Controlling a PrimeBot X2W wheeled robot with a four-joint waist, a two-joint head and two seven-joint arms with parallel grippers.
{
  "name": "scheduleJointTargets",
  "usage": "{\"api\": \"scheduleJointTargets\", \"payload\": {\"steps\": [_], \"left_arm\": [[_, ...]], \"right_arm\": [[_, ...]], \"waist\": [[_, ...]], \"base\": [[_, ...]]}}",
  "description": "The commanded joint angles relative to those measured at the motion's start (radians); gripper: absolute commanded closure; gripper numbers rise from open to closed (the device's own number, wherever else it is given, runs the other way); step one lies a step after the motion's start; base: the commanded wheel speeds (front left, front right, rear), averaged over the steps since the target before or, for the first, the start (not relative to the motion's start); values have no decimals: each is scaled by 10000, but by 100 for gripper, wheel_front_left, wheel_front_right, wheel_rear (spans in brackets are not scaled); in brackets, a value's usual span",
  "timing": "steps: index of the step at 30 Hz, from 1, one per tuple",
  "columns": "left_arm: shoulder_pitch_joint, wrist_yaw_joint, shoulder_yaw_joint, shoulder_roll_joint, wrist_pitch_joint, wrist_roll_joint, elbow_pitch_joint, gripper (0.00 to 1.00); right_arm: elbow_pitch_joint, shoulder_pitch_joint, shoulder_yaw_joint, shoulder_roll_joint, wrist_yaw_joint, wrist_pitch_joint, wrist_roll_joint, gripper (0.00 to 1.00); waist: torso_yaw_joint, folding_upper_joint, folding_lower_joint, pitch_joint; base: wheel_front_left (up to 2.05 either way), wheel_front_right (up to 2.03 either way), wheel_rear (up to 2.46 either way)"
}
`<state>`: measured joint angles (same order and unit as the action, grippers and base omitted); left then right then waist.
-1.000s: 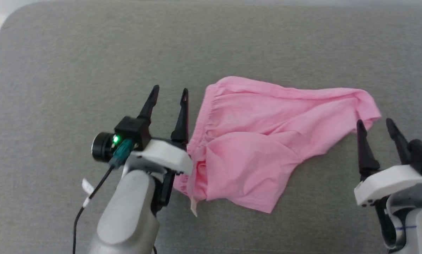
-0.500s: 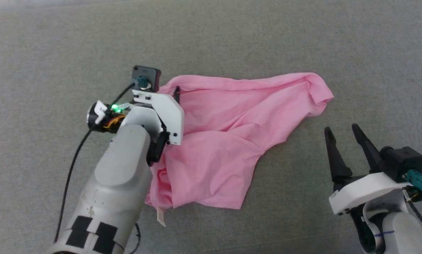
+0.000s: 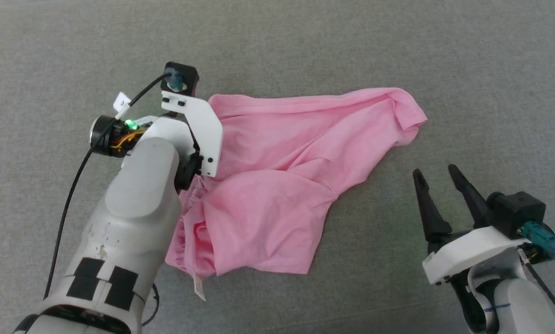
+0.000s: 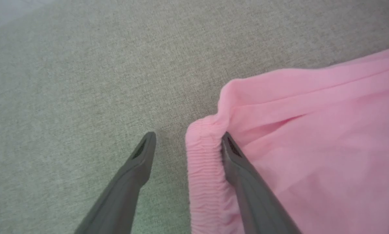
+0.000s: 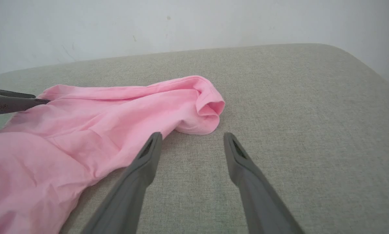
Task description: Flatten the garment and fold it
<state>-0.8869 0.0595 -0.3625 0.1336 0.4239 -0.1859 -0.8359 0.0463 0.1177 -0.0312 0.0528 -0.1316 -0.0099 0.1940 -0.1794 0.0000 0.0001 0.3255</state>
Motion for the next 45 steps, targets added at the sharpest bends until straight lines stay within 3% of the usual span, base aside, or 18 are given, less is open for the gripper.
{"api": "scheduleJointTargets", "payload": {"steps": [1, 4, 5, 7, 13, 18, 26, 37, 39, 40, 45], "left_arm": [[-28, -81, -57, 63, 90, -37, -134, 0], [-114, -295, -106, 49, 224, -144, -216, 1], [-147, -349, -107, 52, 163, -177, -218, 59], [-167, -444, -101, 28, 40, -262, -242, 100], [153, -214, 19, -124, -856, -465, -79, 100], [805, 71, 17, -352, -1864, -590, 407, 100], [1211, 122, -351, -652, -2361, -753, 894, 100], [945, 170, -645, -747, -2390, -915, 1066, 100], [896, 161, -687, -751, -2379, -933, 1088, 100], [876, 157, -703, -753, -2378, -944, 1092, 100], [833, 141, -766, -757, -2418, -1005, 1060, 100]], "right_arm": [[11, 85, -25, -25, 9, 6, 68, 0], [19, 100, -112, -25, 9, 38, 95, 0], [16, 110, -128, -25, 9, 50, 101, 0], [10, 136, -129, -25, 9, 73, 108, 0], [-173, 403, 70, -26, 9, 72, 24, 0], [-261, 910, 818, -26, 9, 264, -440, 0], [884, 2313, 2192, -26, 9, 2389, -2000, 0], [2522, 4013, 1756, -26, 9, 4315, -2618, 0], [2749, 4234, 1698, -26, 9, 4438, -2643, 62], [2865, 4317, 1669, -26, 9, 4517, -2638, 98], [3118, 4537, 1660, -26, 9, 4766, -2468, 100]], "waist": [[-22, 0, -1, -10], [-68, 0, -1, 6], [-74, 0, -1, 23], [-63, 0, -1, 47], [200, 0, -1, 71], [666, 0, -1, 153], [1160, 0, -1, 394], [1314, 0, -1, 680], [1320, 0, -1, 727], [1321, 0, -1, 742], [1300, 0, -1, 673]], "base": [[0, 0, 0], [0, 0, 0], [0, 0, 0], [0, 0, 0], [0, 0, 0], [0, 0, 0], [0, 0, 0], [0, 0, 0], [0, 0, 0], [0, 0, 0], [0, 0, 0]]}}
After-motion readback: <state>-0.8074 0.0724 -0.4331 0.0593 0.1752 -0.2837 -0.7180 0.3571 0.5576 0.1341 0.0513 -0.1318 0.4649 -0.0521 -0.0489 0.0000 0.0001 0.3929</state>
